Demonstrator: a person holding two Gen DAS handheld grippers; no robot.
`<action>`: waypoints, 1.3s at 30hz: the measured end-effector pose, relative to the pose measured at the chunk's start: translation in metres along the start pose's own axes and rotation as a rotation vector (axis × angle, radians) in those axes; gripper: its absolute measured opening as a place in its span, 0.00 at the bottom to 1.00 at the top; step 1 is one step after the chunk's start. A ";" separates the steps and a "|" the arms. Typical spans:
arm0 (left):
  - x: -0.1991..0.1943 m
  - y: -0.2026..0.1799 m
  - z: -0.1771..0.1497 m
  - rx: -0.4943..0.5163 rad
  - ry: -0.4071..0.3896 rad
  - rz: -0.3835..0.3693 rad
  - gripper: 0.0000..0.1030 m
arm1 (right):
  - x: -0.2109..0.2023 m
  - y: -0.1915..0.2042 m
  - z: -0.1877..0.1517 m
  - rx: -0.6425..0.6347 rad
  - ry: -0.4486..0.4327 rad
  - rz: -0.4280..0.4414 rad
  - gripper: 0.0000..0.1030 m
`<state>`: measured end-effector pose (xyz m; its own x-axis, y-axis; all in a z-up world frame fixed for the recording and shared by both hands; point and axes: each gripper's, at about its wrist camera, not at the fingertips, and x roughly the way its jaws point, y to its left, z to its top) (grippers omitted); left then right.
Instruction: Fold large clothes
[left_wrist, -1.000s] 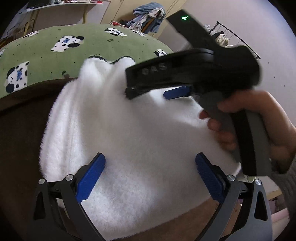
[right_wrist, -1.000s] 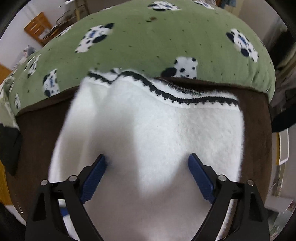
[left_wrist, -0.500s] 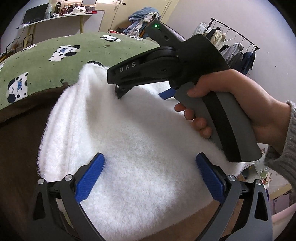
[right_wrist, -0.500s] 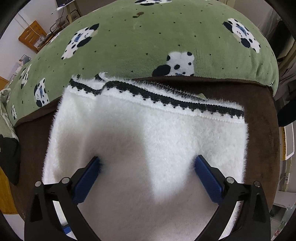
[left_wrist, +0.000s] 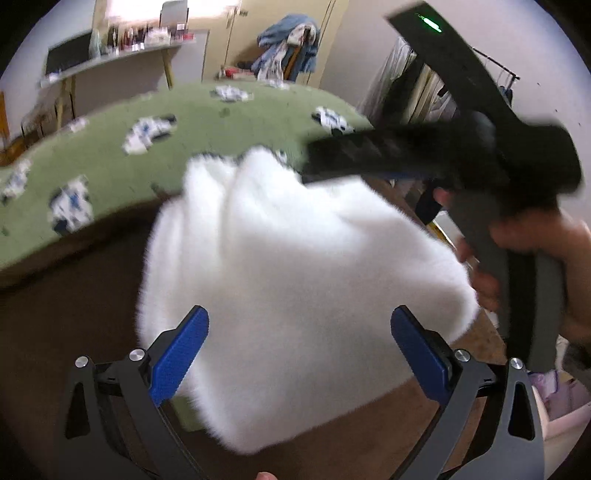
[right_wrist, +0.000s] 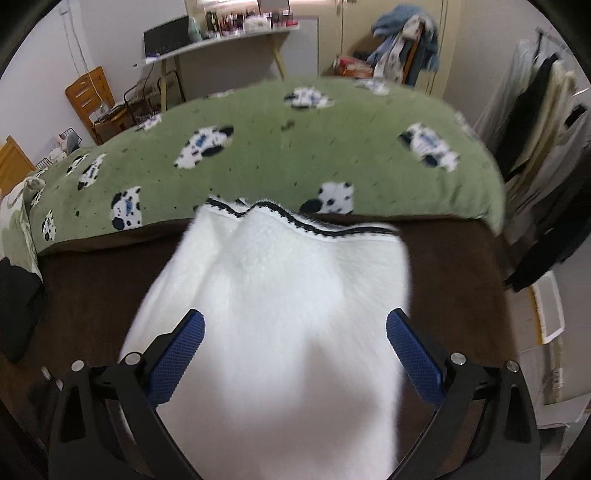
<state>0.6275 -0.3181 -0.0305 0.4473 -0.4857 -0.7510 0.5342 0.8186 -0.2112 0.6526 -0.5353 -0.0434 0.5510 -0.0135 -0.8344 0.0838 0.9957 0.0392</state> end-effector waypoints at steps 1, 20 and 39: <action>-0.011 -0.001 0.001 0.005 -0.008 0.006 0.94 | -0.019 0.003 -0.008 -0.006 -0.025 -0.016 0.94; -0.221 -0.055 -0.101 0.073 -0.097 0.160 0.94 | -0.255 0.053 -0.203 0.063 -0.230 -0.054 0.94; -0.180 -0.088 -0.287 0.128 -0.158 0.266 0.94 | -0.203 0.043 -0.417 0.057 -0.289 -0.051 0.94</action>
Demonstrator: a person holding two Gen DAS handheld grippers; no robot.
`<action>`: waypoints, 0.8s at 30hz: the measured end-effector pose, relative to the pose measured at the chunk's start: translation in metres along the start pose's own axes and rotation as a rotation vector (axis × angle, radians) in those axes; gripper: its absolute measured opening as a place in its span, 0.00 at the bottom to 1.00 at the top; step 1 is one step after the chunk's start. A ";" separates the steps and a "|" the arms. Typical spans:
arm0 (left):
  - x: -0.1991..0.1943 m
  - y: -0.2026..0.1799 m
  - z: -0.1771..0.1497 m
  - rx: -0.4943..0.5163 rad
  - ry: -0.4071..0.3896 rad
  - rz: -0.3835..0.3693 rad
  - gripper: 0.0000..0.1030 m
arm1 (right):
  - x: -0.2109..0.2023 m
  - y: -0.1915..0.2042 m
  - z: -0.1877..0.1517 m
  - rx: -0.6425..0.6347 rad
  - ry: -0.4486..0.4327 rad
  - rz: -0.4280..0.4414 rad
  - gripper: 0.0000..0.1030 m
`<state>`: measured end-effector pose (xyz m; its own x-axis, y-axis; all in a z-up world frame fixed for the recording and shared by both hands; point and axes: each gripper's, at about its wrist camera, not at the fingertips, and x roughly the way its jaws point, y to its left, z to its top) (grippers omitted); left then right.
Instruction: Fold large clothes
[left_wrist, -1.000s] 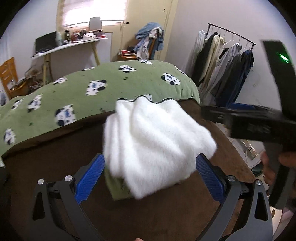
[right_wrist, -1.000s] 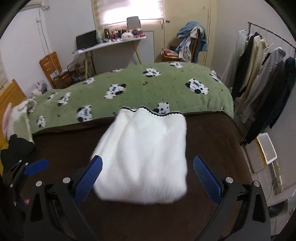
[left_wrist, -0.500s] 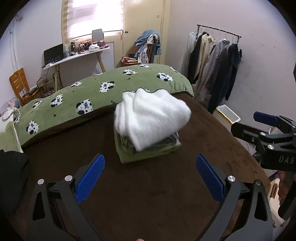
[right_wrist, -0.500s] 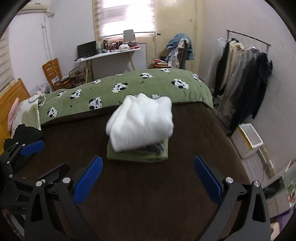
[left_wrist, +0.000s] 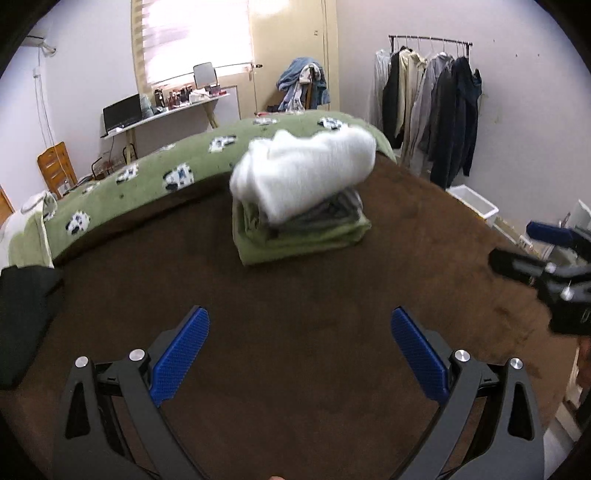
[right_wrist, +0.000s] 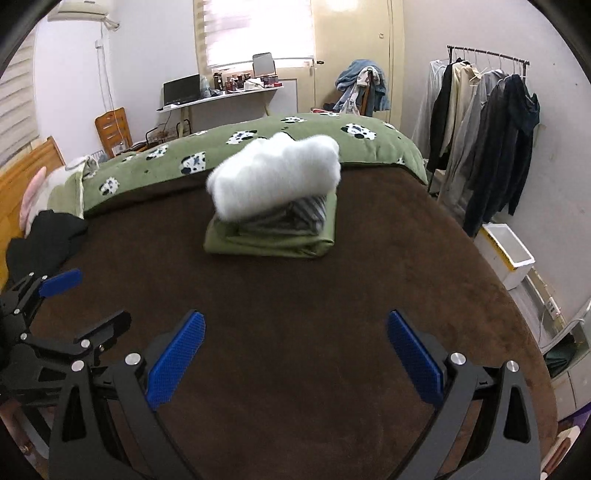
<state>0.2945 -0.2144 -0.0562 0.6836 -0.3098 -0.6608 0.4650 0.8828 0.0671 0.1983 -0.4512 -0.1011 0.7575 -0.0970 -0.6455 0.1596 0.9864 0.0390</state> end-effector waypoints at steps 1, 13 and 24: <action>0.007 -0.003 -0.010 -0.002 0.010 0.013 0.94 | 0.003 -0.001 -0.006 -0.013 -0.004 -0.006 0.94; 0.028 -0.031 -0.049 -0.015 -0.010 0.021 0.94 | 0.016 -0.011 -0.047 -0.085 -0.016 -0.039 0.94; 0.035 -0.030 -0.051 -0.052 0.026 0.018 0.94 | 0.027 -0.005 -0.045 -0.129 0.031 -0.026 0.94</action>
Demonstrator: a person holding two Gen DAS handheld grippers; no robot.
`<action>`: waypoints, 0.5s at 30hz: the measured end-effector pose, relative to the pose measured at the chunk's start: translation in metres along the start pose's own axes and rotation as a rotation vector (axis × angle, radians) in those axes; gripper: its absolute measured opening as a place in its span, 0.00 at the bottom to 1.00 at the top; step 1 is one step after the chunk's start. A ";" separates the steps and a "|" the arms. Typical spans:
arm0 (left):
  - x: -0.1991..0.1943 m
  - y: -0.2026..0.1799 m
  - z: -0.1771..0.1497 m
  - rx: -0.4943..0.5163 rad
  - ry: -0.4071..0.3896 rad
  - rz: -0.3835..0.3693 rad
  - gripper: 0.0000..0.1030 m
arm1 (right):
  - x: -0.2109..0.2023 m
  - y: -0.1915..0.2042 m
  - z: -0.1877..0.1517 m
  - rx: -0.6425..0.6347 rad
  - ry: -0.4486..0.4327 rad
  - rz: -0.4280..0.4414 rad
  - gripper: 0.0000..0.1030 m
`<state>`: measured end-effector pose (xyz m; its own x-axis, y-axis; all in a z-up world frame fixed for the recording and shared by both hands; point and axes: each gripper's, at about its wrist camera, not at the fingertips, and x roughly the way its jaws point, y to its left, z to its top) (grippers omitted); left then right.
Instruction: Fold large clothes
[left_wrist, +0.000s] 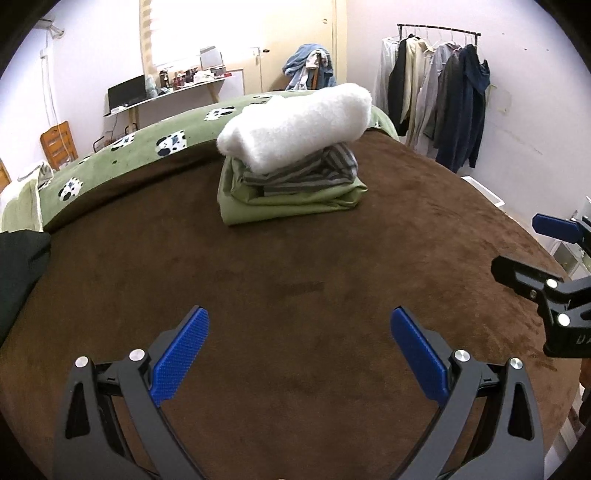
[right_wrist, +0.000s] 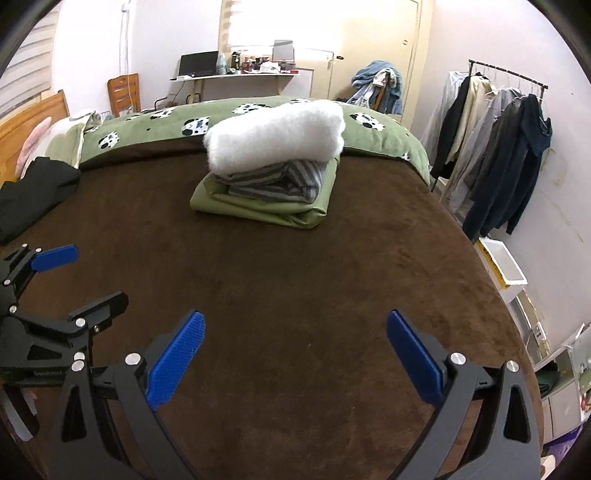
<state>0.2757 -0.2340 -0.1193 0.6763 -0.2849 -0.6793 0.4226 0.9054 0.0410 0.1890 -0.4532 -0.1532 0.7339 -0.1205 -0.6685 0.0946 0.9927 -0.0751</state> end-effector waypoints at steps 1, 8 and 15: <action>0.001 0.000 0.000 -0.003 0.000 0.002 0.94 | 0.001 0.000 0.000 -0.002 0.000 0.006 0.94; 0.006 -0.001 0.000 -0.018 0.000 0.023 0.94 | 0.006 -0.001 0.001 -0.008 -0.003 0.030 0.94; 0.011 -0.006 0.005 -0.012 -0.012 0.032 0.94 | 0.010 -0.008 0.005 0.002 -0.025 0.039 0.94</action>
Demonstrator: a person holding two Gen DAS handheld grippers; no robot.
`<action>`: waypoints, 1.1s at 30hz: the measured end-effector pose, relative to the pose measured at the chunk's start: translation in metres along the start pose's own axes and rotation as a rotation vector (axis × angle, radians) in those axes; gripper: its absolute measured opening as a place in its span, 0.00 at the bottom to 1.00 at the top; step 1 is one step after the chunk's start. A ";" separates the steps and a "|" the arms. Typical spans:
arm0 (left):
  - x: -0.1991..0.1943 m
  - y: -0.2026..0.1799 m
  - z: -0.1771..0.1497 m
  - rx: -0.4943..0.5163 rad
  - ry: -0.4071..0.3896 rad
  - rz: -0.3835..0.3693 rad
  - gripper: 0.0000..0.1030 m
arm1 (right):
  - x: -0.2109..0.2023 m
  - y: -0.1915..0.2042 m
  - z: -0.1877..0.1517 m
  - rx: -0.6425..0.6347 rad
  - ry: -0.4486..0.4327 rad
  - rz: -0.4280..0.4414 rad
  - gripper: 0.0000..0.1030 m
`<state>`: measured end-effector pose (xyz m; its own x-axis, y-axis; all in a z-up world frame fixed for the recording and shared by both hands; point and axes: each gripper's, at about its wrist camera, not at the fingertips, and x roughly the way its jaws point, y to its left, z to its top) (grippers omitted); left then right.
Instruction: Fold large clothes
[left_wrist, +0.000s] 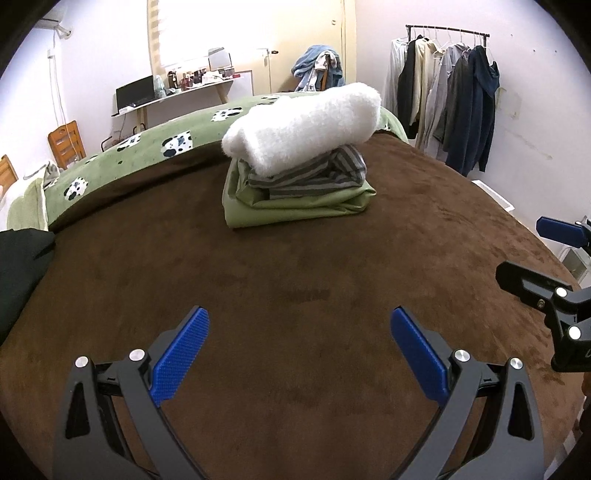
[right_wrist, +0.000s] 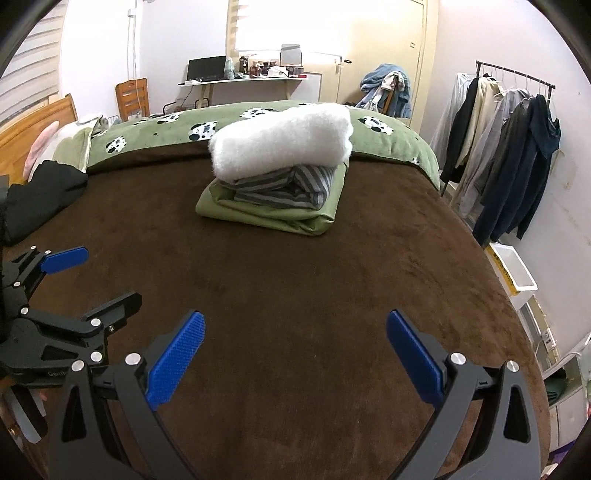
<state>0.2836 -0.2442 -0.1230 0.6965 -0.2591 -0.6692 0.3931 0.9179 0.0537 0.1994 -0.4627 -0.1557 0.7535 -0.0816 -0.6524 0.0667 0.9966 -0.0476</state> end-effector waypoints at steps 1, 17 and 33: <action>0.000 0.000 0.001 -0.002 -0.004 0.001 0.94 | 0.001 -0.001 0.001 0.003 -0.001 0.002 0.94; -0.001 -0.001 0.029 -0.002 0.009 0.015 0.94 | 0.012 -0.013 0.018 -0.032 0.042 0.048 0.94; 0.013 0.005 0.029 -0.007 0.053 0.021 0.94 | 0.029 -0.009 0.025 -0.060 0.070 0.079 0.94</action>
<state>0.3120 -0.2522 -0.1104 0.6713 -0.2239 -0.7066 0.3748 0.9250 0.0629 0.2375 -0.4739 -0.1554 0.7070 -0.0043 -0.7072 -0.0318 0.9988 -0.0379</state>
